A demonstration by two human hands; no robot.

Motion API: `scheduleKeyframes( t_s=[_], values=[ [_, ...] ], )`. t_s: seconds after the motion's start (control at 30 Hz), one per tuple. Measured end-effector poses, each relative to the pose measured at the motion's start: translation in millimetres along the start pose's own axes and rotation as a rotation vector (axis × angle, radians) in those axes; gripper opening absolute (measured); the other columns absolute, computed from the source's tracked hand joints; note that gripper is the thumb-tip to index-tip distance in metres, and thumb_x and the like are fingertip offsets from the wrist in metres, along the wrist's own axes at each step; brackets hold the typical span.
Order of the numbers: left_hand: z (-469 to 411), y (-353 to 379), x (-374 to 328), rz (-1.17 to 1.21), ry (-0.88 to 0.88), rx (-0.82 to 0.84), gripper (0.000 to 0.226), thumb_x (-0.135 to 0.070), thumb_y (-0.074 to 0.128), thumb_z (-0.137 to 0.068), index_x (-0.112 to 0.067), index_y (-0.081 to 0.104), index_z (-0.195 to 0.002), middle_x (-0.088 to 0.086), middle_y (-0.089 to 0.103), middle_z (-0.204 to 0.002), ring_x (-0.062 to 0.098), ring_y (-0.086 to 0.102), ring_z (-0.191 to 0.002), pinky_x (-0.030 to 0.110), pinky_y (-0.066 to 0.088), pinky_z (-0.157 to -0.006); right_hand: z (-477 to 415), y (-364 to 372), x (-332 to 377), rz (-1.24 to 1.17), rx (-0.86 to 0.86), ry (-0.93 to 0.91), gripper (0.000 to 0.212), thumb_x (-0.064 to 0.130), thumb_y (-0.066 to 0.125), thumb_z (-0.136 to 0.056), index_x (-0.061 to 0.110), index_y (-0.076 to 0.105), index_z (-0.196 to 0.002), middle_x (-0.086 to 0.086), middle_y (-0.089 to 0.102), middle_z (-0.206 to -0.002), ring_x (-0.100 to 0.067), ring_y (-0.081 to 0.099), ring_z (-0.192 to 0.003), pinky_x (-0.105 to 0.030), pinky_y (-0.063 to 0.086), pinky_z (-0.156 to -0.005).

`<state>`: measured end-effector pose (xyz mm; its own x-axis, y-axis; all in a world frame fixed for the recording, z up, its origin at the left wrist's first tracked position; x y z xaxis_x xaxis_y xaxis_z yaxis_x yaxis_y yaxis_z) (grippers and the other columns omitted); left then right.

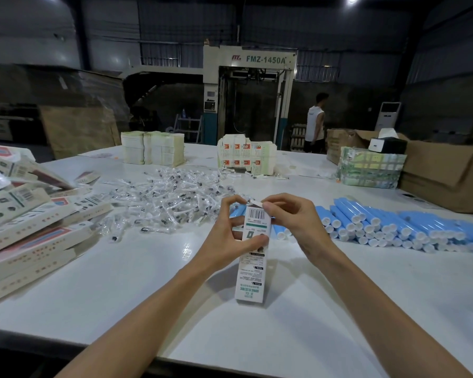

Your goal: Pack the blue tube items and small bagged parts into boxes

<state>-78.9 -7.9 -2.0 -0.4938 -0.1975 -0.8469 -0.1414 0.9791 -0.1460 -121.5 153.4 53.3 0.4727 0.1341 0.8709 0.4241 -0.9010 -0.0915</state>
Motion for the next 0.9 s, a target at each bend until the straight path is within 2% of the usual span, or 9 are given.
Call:
scheduleKeyframes(
  t_s=[0.13,0.27,0.43,0.53,0.67,0.77,0.9],
  values=[
    [-1.0,2.5,0.6,0.003,-0.010,0.009,0.090,-0.031,0.096,-0.077,-0.038,0.031,-0.138,0.003,0.080,-0.118,0.029,0.081,-0.090,0.032,0.065,-0.074,-2.3,0.0,2.1,-0.019,-0.030,0.024,0.008,0.014,0.076,-0.094,0.020,0.081,-0.090,-0.007,0.080,-0.094,-0.020,0.077,-0.092,-0.028,0.062,-0.075],
    [-2.2,2.9,-2.7,-0.029,0.025,0.023,0.093,-0.032,0.097,-0.076,-0.037,0.031,-0.142,0.004,0.079,-0.120,0.028,0.080,-0.098,0.036,0.066,-0.078,-8.4,-0.1,3.0,0.000,0.007,0.069,0.007,0.009,0.077,-0.092,0.014,0.082,-0.092,-0.011,0.079,-0.094,-0.023,0.077,-0.092,-0.031,0.062,-0.075],
    [-2.7,5.0,-8.6,-0.050,0.082,0.043,0.095,-0.027,0.097,-0.078,-0.032,0.033,-0.148,0.000,0.077,-0.119,0.024,0.077,-0.110,0.035,0.065,-0.079,-16.5,0.6,8.5,-0.006,0.145,0.164,0.010,0.002,0.075,-0.090,0.006,0.082,-0.095,-0.019,0.077,-0.097,-0.029,0.075,-0.097,-0.034,0.061,-0.080],
    [-2.3,3.9,-10.2,-0.063,0.098,0.037,0.090,-0.029,0.096,-0.079,-0.031,0.038,-0.148,-0.002,0.076,-0.121,0.021,0.074,-0.116,0.033,0.065,-0.077,-14.2,1.1,8.2,-0.027,0.183,0.177,0.009,0.006,0.075,-0.091,0.006,0.082,-0.097,-0.017,0.078,-0.101,-0.028,0.074,-0.103,-0.033,0.061,-0.084],
    [-0.9,0.3,-8.0,-0.061,0.095,0.013,0.084,-0.032,0.095,-0.080,-0.031,0.041,-0.145,-0.003,0.077,-0.119,0.020,0.075,-0.113,0.030,0.064,-0.077,0.9,5.5,-0.3,-0.099,0.220,0.150,0.020,0.017,0.068,-0.101,0.011,0.080,-0.116,-0.011,0.078,-0.115,-0.025,0.072,-0.113,-0.029,0.058,-0.091],
    [-1.6,0.7,-4.4,-0.035,0.074,0.008,0.081,-0.029,0.094,-0.082,-0.030,0.042,-0.144,0.000,0.078,-0.117,0.023,0.076,-0.109,0.033,0.064,-0.078,15.2,3.3,-9.3,-0.025,0.109,0.037,0.027,0.017,0.070,-0.100,0.020,0.075,-0.126,-0.001,0.077,-0.120,-0.018,0.072,-0.114,-0.029,0.059,-0.092],
    [-1.0,-0.9,-3.9,-0.039,0.066,0.012,0.080,-0.032,0.094,-0.083,-0.029,0.041,-0.143,0.002,0.078,-0.117,0.023,0.077,-0.108,0.034,0.065,-0.077,20.3,4.2,-6.8,0.046,0.010,-0.073,0.023,0.016,0.073,-0.098,0.020,0.078,-0.120,0.003,0.080,-0.111,-0.017,0.076,-0.103,-0.024,0.060,-0.083]
  ],
)
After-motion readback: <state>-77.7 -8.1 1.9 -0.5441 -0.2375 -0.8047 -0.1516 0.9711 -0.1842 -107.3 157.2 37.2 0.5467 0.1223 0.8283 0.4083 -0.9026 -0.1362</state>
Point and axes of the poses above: each hand's wrist, its own z-axis away from the middle knuckle, its own y-axis out of the palm, x = y × z, the point moved 8 cm from there along -z, towards the middle knuckle
